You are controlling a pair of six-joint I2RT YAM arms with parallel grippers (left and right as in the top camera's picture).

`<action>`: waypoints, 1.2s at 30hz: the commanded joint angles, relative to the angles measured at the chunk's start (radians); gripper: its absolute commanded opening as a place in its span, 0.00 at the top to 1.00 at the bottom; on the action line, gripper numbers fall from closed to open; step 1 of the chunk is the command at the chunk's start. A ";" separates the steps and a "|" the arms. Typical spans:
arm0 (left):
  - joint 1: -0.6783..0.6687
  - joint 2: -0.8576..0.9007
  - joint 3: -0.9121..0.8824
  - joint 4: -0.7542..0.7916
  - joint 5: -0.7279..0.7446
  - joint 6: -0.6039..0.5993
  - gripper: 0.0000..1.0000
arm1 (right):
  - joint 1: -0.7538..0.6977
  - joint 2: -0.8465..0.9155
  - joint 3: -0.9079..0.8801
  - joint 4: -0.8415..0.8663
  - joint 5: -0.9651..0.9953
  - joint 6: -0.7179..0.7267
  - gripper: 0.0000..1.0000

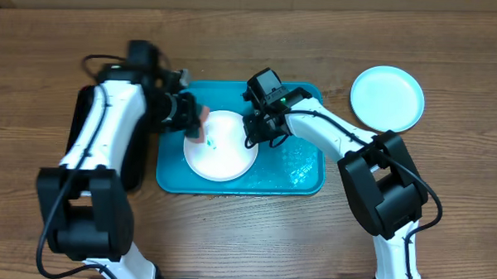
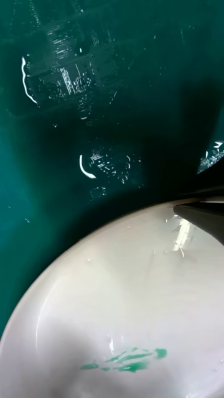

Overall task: Clean dirty plates on tray and stack at the side
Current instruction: 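Scrub the pink plate with the sponge in the left gripper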

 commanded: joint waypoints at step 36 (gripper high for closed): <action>-0.230 -0.021 -0.319 0.462 -0.511 -0.319 0.96 | 0.003 0.014 -0.025 0.011 0.010 0.009 0.96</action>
